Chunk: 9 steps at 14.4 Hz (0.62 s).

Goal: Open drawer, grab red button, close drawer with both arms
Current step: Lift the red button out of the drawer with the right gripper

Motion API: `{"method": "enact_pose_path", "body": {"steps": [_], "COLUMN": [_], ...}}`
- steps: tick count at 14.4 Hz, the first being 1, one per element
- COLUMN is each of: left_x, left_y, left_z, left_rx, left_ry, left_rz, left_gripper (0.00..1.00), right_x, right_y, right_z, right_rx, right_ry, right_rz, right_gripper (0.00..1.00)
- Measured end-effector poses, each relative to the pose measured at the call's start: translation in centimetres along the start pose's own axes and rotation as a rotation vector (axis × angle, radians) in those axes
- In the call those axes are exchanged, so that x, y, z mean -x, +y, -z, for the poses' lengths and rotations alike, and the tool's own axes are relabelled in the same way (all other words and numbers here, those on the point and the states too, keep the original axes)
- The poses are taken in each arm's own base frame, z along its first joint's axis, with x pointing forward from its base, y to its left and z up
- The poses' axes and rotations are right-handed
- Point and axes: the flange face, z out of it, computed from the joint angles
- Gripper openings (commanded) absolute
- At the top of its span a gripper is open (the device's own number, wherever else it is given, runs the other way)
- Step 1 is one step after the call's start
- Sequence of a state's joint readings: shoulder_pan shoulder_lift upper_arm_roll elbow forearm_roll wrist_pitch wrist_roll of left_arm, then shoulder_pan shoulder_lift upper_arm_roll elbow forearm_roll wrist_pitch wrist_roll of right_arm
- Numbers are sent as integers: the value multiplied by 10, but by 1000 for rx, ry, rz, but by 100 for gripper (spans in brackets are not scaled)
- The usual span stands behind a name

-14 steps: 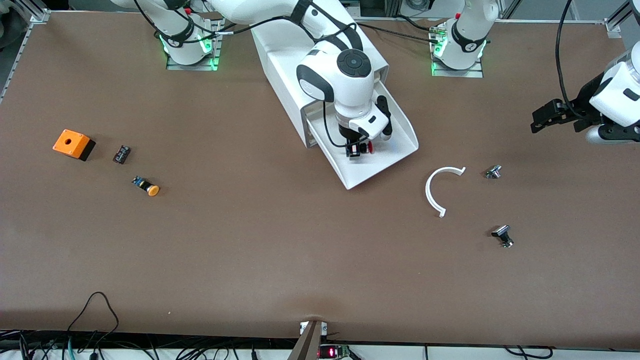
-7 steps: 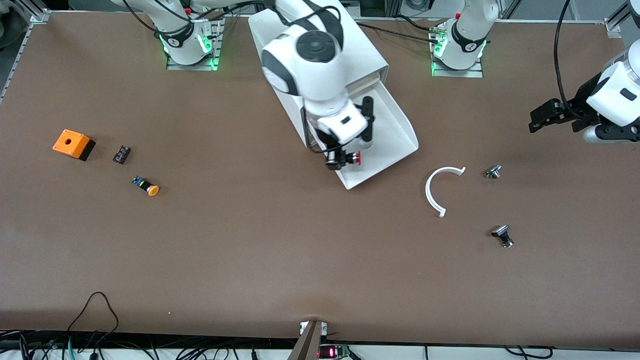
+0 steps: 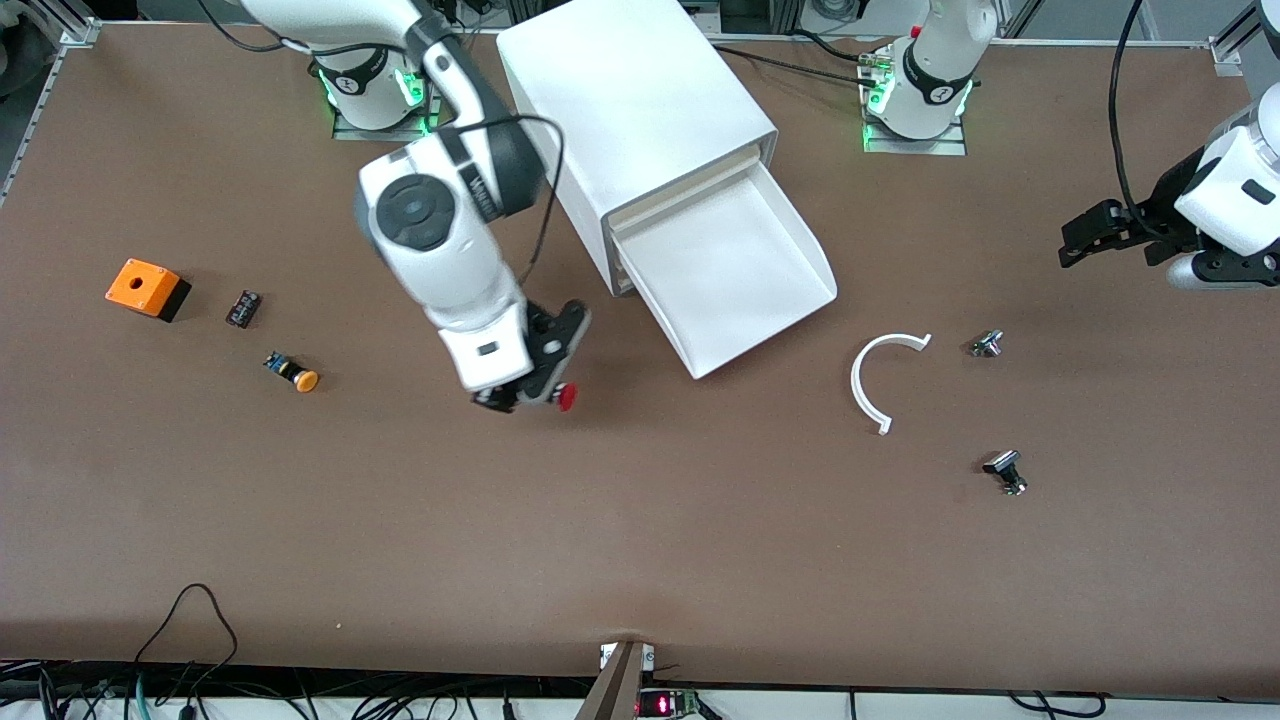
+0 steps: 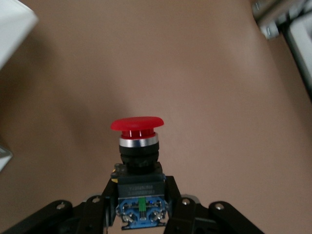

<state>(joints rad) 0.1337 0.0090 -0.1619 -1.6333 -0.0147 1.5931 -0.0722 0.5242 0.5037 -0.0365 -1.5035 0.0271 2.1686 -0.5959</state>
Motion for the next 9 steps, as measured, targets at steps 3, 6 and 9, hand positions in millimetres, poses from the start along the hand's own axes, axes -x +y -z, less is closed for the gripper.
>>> {"method": "enact_pose_path", "body": {"steps": [3,6,9], "left_x": [-3,-9,-14], "left_y": [-1,-1,3], "left_z": [-3,-5,-7], "left_rx": [1,4,6], "left_ry": [-4,-6,-8], "left_rz": [1,1,-7], "left_gripper": [100,100,100], "right_x": [67,147,218], "right_y": [36,69,92], "right_z": [-31,-79,-115], "right_rx": [-15,-20,-53], "right_ry": [-47,-83,-141], "right_rz": [-121,-250,-347], "right_gripper": [32,32,33]}}
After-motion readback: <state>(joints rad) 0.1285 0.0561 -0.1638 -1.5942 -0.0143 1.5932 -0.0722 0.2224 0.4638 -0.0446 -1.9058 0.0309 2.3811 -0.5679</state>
